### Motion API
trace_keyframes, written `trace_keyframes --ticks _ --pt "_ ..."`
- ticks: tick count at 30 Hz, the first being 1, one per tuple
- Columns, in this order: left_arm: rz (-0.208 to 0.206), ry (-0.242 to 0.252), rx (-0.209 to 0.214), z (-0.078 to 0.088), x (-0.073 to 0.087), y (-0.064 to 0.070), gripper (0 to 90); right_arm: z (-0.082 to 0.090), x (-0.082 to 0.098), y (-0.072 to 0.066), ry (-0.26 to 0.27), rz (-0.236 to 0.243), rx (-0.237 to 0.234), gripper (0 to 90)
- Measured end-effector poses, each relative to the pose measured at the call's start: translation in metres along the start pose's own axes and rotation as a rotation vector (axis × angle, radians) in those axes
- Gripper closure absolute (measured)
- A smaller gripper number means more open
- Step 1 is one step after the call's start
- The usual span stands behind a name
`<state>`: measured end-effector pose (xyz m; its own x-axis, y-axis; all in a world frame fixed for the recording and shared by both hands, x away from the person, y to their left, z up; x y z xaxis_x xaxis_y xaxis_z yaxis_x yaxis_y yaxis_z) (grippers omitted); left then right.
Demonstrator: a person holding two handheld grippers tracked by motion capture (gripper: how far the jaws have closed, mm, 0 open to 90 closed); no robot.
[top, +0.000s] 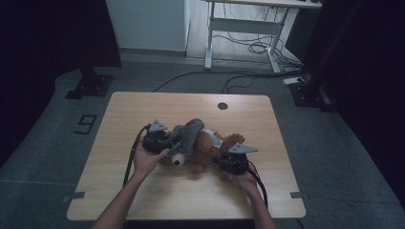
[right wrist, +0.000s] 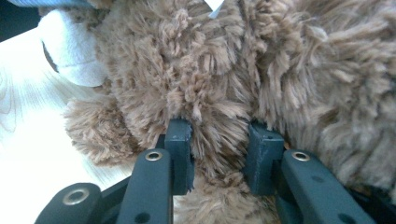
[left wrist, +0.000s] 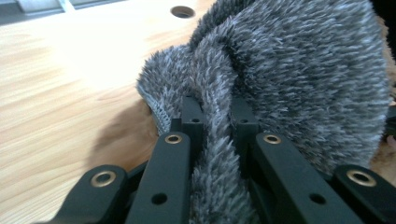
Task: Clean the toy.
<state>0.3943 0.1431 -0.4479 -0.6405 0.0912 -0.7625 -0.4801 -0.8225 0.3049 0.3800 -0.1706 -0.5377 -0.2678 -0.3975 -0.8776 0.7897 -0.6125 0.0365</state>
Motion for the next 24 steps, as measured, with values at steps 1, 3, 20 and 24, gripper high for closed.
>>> trace_keyframes --ticks 1,3,20,24 --pt "0.005 0.004 -0.006 0.003 0.0 -0.002 80.1 0.0 0.0 0.0 0.001 -0.001 -0.001 66.9" --pt "0.007 0.012 -0.025 0.01 0.001 -0.009 80.1 0.0 0.0 0.001 0.002 -0.002 -0.001 67.0" --pt "-0.036 0.02 0.063 -0.012 -0.063 0.034 80.2 0.0 0.001 0.002 0.004 -0.016 0.002 67.4" --pt "-0.048 -0.008 0.12 -0.041 -0.078 0.063 80.2 0.0 0.002 0.002 0.006 -0.018 -0.002 67.4"
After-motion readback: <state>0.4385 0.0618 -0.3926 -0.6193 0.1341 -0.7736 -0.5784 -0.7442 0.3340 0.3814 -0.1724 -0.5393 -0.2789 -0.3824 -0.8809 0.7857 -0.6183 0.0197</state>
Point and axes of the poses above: each handheld gripper's, and its own axes: z roughly backward along the jaws, x roughly out of its underside, y roughly to its right, the point moved 1 cm from there along -z, roughly forward along the jaws, and after that the axes turned 13 degrees about z, right-handed, at the moved point
